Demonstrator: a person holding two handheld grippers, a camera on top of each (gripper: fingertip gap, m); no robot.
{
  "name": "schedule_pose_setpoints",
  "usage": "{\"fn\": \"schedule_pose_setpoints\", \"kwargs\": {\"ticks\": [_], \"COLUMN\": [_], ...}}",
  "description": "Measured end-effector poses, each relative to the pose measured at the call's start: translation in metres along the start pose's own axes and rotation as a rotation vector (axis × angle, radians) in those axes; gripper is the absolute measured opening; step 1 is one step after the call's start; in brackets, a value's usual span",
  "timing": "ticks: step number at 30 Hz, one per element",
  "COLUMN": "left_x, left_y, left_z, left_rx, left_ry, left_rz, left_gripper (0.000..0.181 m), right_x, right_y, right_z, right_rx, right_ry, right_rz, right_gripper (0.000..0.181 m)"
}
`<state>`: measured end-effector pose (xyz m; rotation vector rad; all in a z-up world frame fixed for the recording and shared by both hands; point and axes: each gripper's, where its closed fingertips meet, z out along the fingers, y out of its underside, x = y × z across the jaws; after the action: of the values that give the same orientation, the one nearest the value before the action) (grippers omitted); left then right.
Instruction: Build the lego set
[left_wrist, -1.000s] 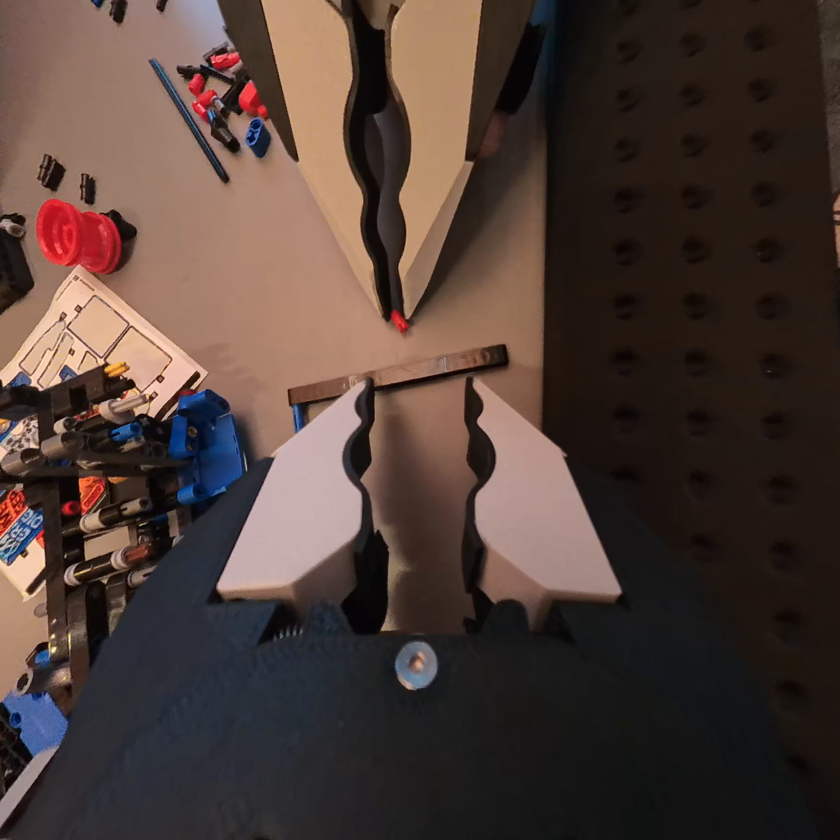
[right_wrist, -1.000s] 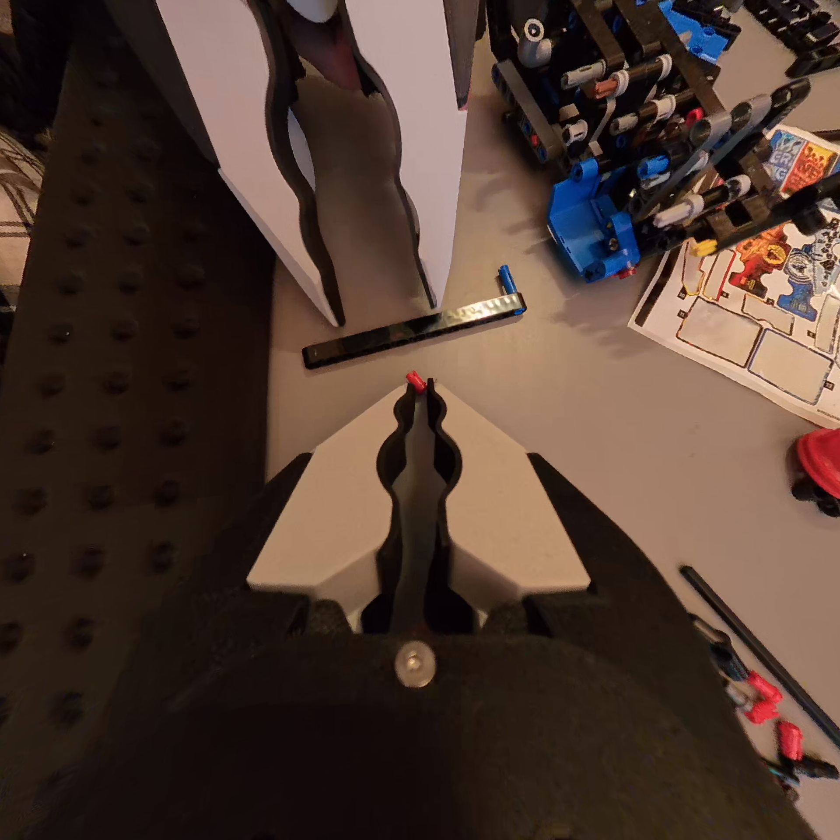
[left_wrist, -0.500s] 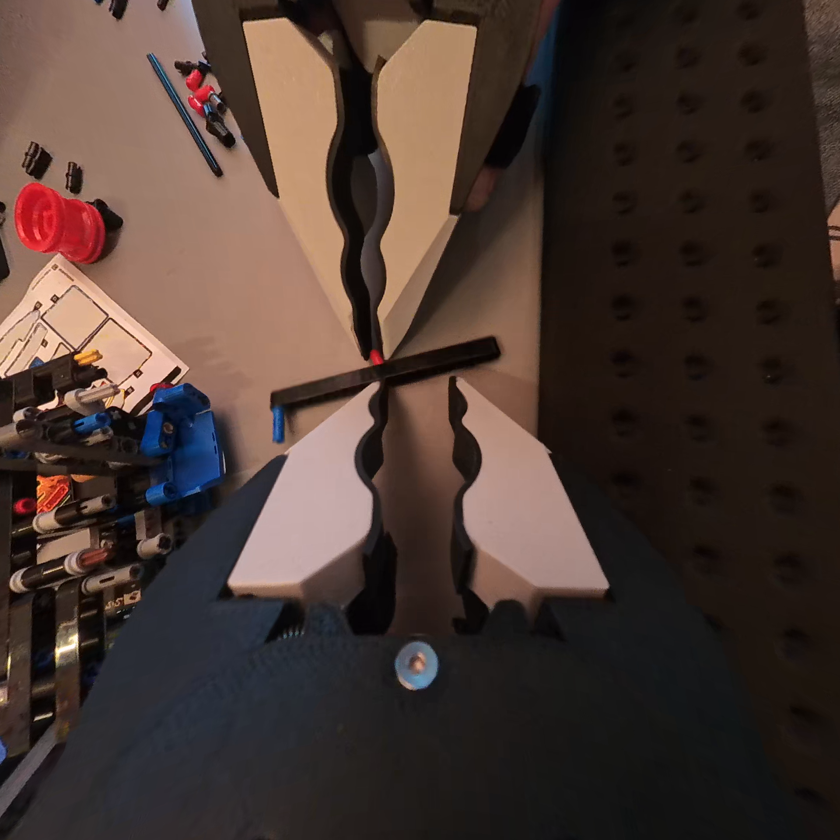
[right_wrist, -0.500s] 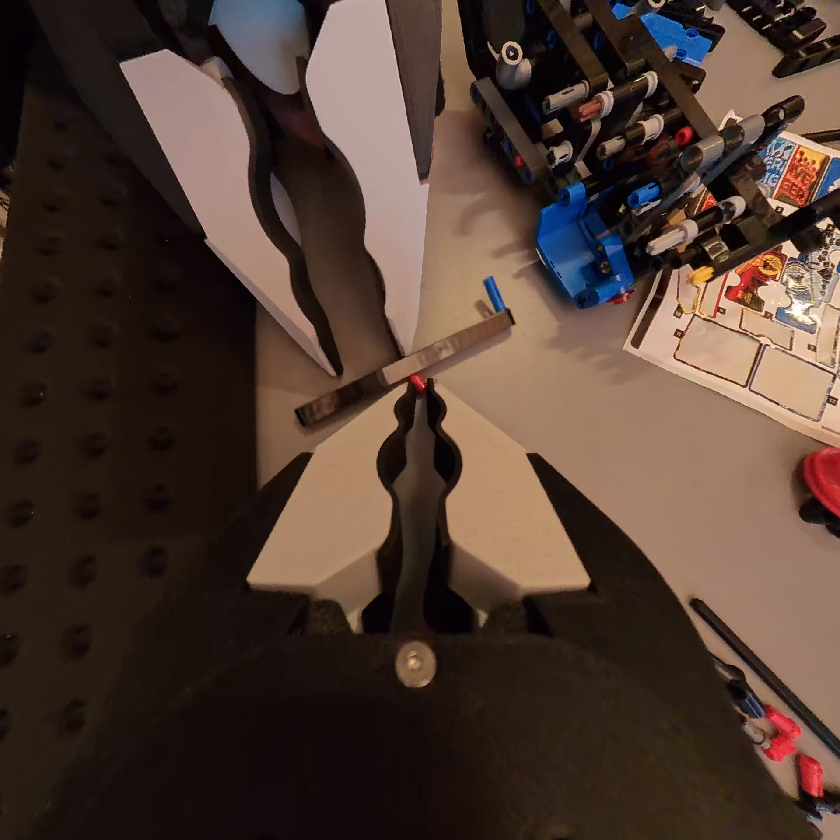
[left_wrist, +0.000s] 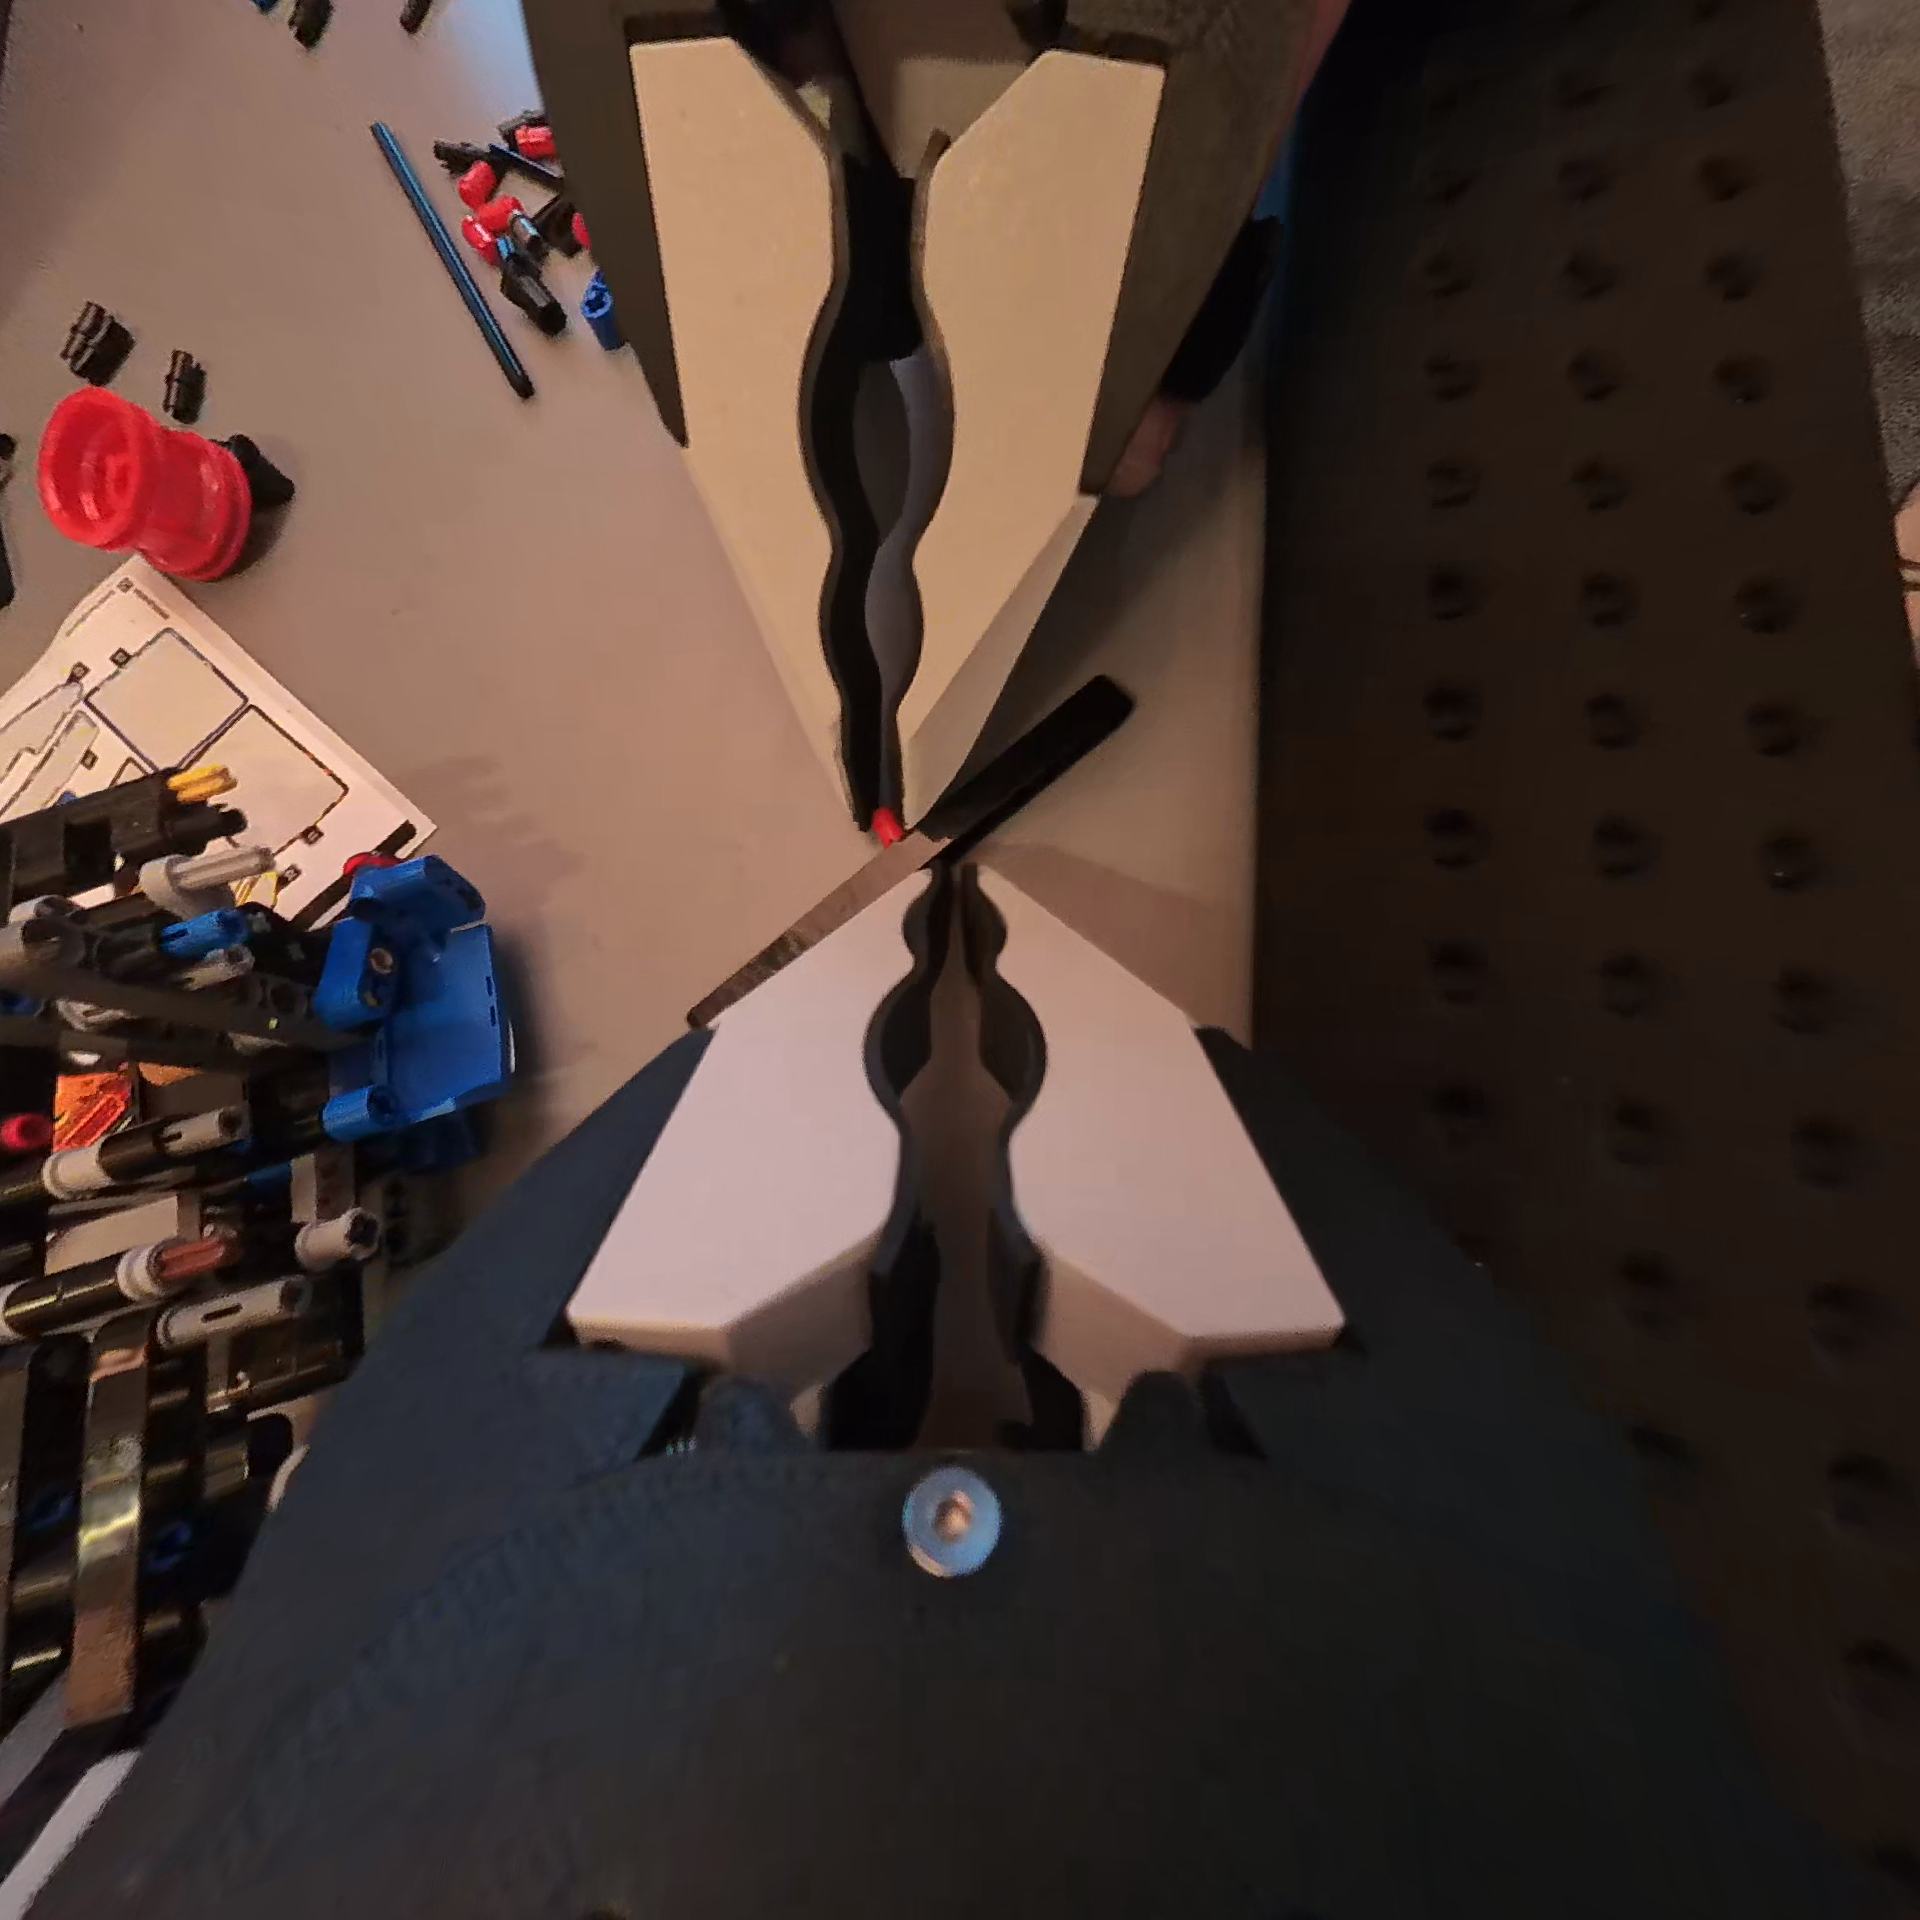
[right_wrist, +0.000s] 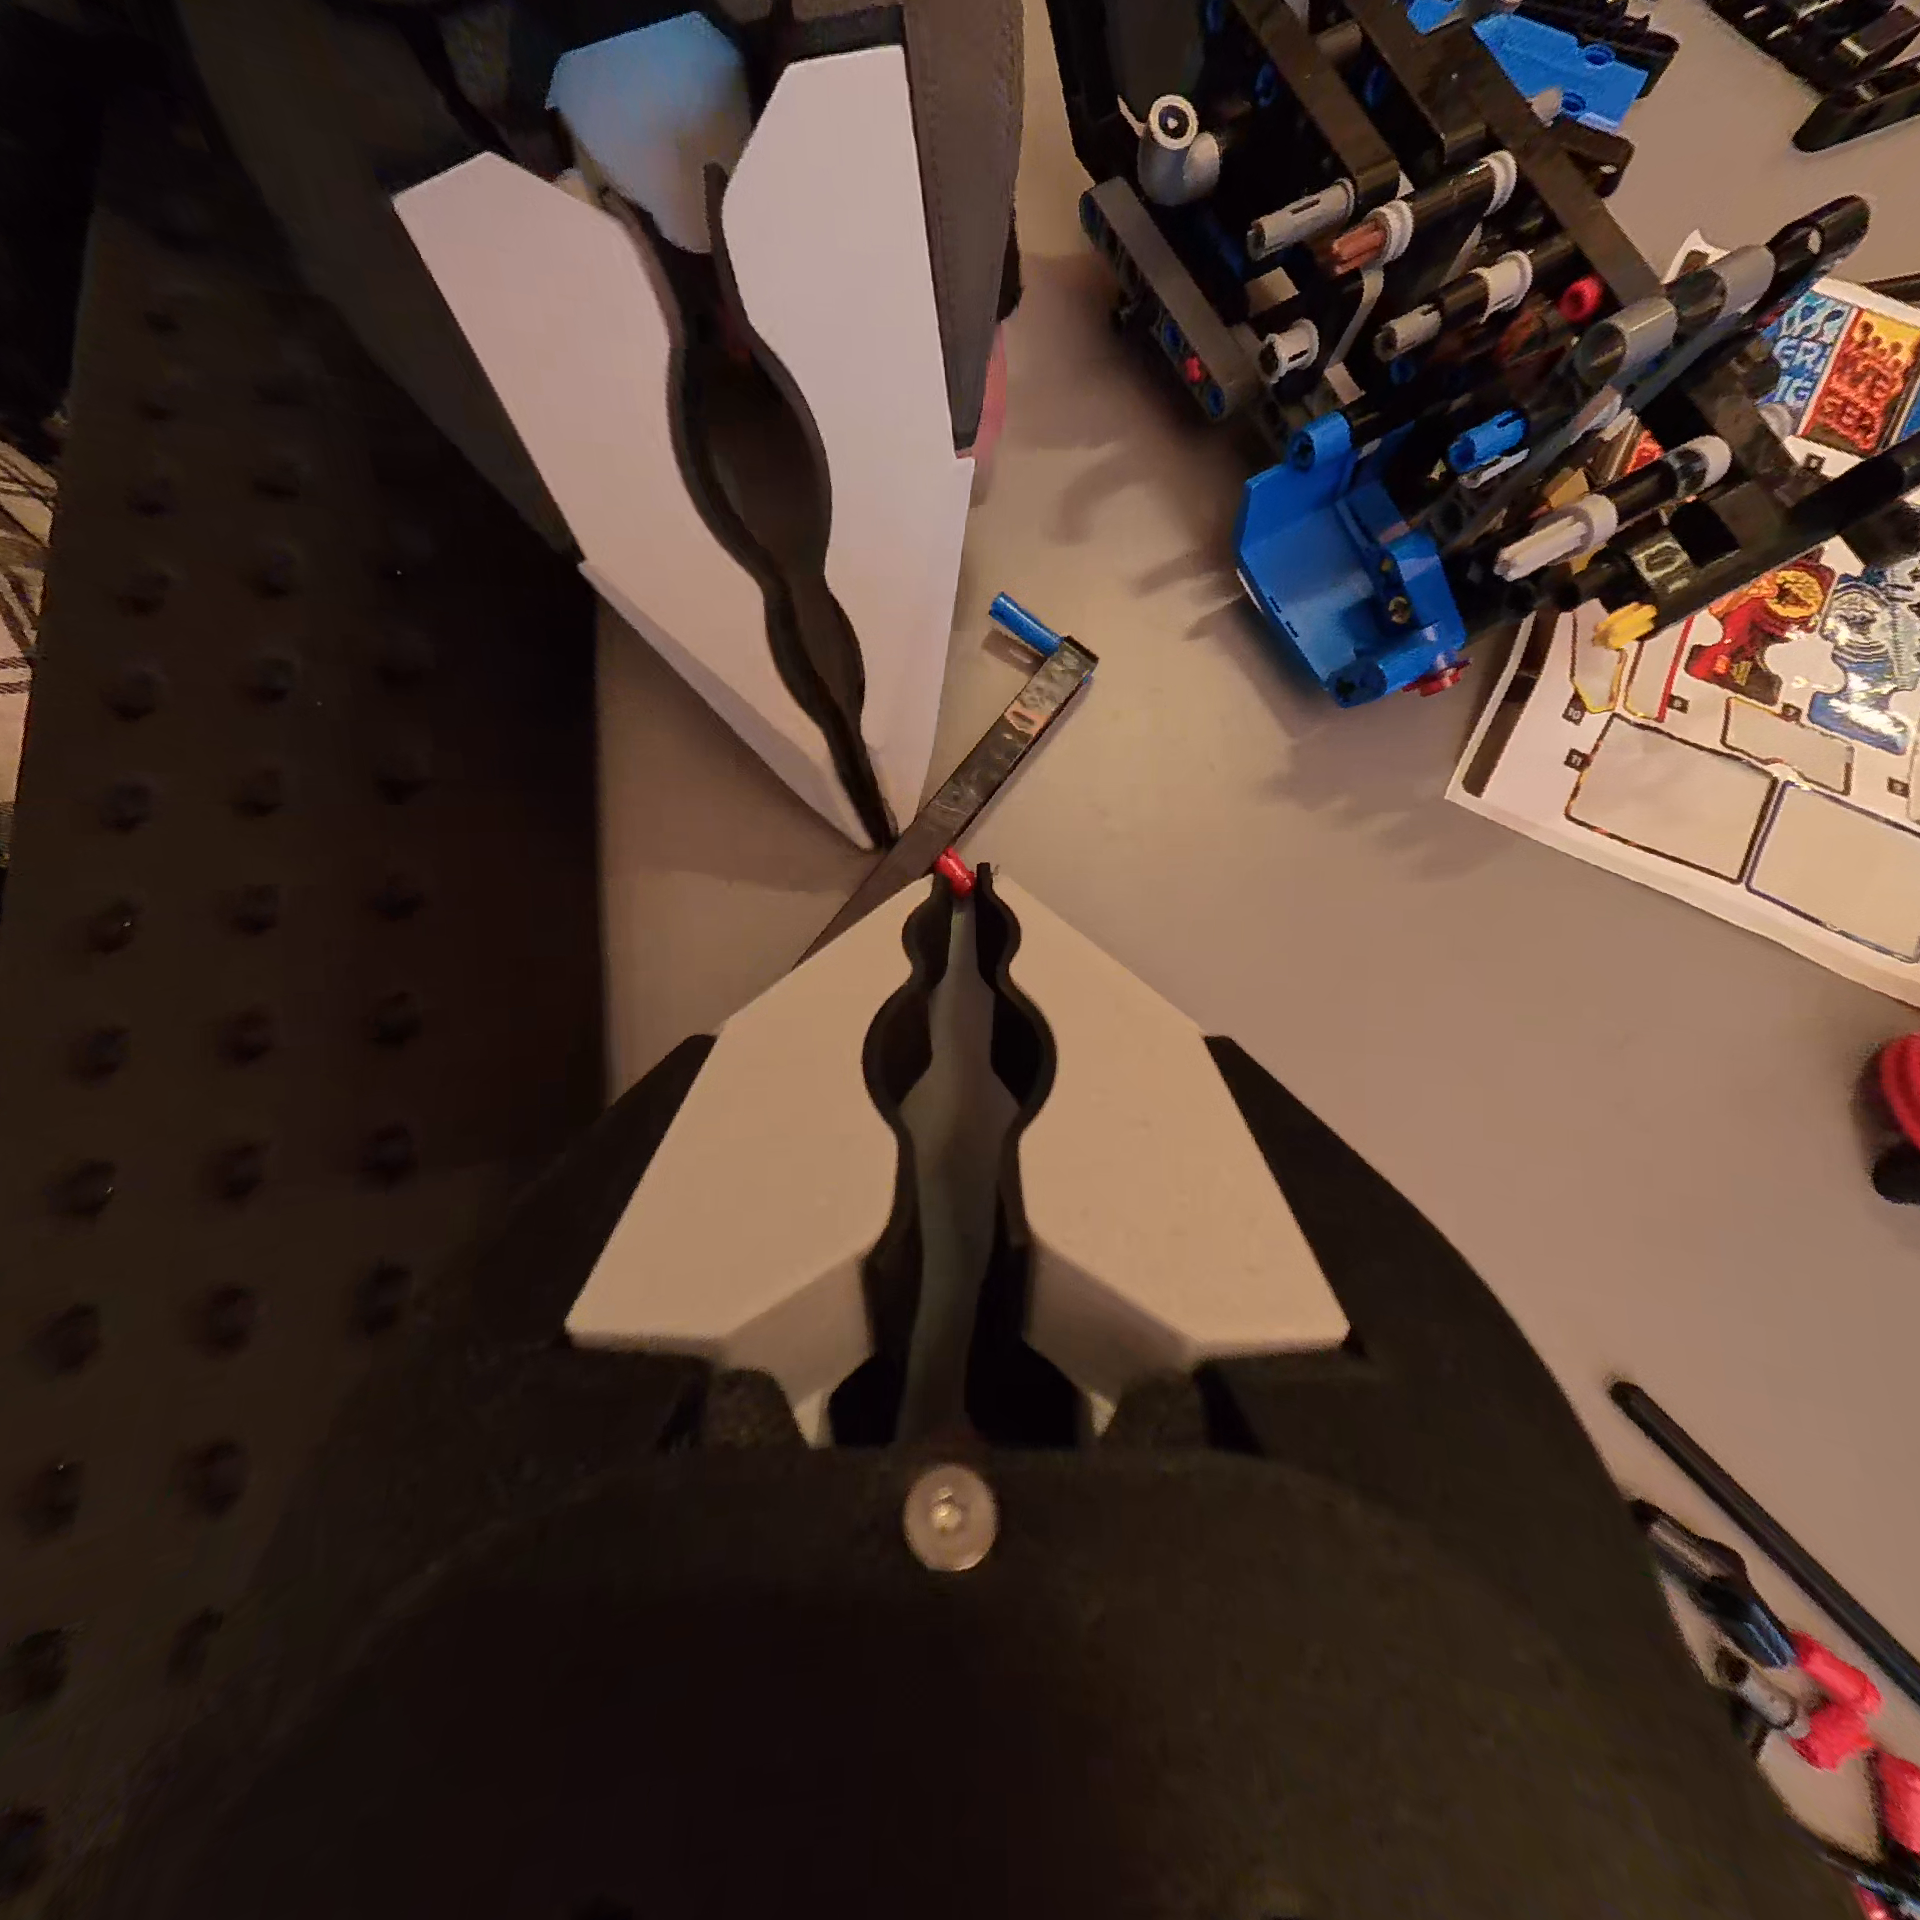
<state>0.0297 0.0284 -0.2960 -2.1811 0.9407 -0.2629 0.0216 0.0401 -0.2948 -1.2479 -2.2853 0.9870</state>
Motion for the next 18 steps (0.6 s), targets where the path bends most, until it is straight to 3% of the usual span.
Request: {"fn": "schedule_pose_setpoints", "kwargs": {"ticks": [8, 18], "left_x": [-0.0005, 0.0016], "left_y": [0.0001, -0.0002], "left_z": [0.0000, 0.0001], "left_rx": [0.013, 0.019], "left_ry": [0.016, 0.054], "left_rz": [-0.013, 0.003], "left_gripper": [0.000, 0.000], "right_x": [-0.0010, -0.0029], "right_y": [0.0000, -0.0009], "right_z": [0.0002, 0.0010], "right_rx": [-0.001, -0.006], "right_ry": [-0.039, -0.202], "right_rz": [-0.055, -0.194], "right_gripper": [0.002, 0.002]}}
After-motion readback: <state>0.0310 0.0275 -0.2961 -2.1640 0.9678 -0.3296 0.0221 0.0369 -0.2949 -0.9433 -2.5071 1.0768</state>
